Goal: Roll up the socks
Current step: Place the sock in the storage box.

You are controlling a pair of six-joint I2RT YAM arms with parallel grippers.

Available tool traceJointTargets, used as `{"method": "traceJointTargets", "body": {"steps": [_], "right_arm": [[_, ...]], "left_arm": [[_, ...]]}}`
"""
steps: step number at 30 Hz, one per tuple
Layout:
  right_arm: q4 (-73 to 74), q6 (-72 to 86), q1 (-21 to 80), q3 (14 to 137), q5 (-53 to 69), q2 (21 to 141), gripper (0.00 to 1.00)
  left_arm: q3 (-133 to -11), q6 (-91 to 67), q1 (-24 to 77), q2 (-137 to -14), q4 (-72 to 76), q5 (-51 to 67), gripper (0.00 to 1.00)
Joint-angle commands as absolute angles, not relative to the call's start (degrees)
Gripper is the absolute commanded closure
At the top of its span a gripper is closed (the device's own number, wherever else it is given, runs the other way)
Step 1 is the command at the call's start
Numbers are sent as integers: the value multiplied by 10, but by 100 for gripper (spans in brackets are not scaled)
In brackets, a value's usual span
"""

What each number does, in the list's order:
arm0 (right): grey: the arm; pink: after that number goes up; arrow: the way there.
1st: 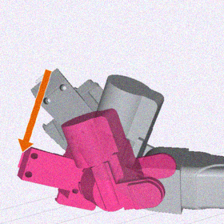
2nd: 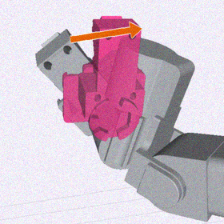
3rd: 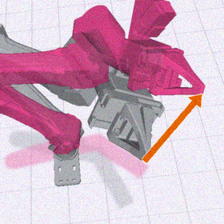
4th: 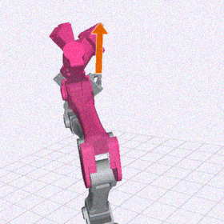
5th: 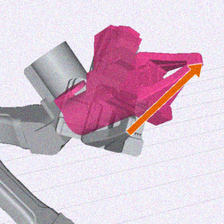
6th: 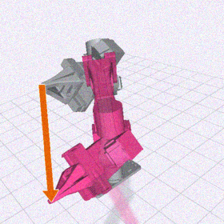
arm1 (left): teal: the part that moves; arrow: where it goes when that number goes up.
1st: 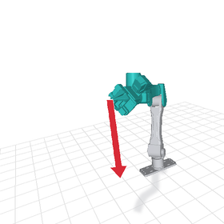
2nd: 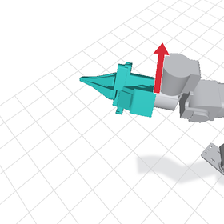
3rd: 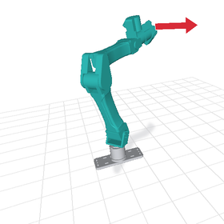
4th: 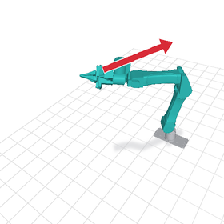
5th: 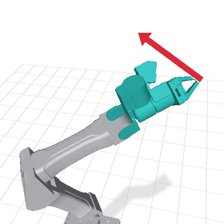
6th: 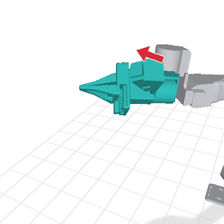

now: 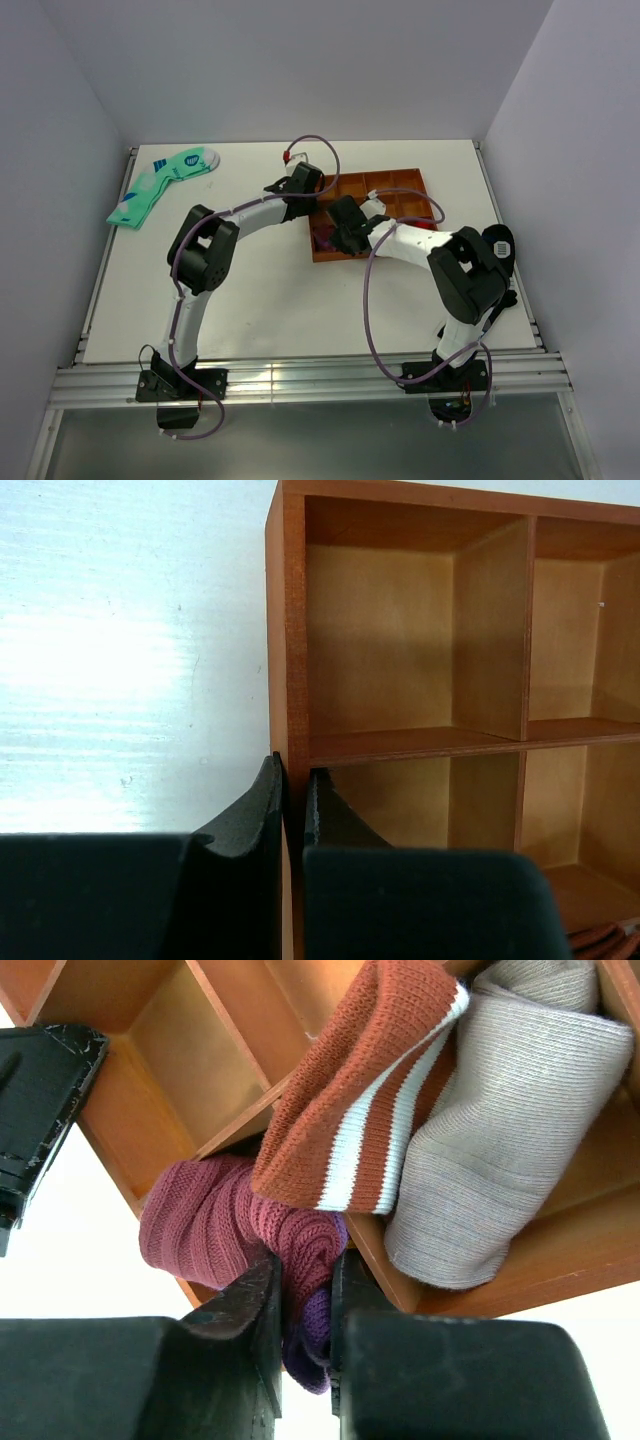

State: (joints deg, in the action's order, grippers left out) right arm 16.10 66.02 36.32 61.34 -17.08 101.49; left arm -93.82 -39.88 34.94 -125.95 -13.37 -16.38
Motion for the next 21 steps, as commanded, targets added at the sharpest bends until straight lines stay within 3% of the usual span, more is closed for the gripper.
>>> {"method": "traceJointTargets", "body": {"steps": [1,18,21], "right_arm": [[370,639,352,565,-221,1065,100],[367,586,355,593,-210,1127,100],[353,578,356,590,-201,1115,83]], "left_arm": [[-933,-403,322,-1245,-201,-150,100],[-932,-393,321,-1232,-196,-113,97],[-932,-394,321,-1232,-200,-115,96]]}}
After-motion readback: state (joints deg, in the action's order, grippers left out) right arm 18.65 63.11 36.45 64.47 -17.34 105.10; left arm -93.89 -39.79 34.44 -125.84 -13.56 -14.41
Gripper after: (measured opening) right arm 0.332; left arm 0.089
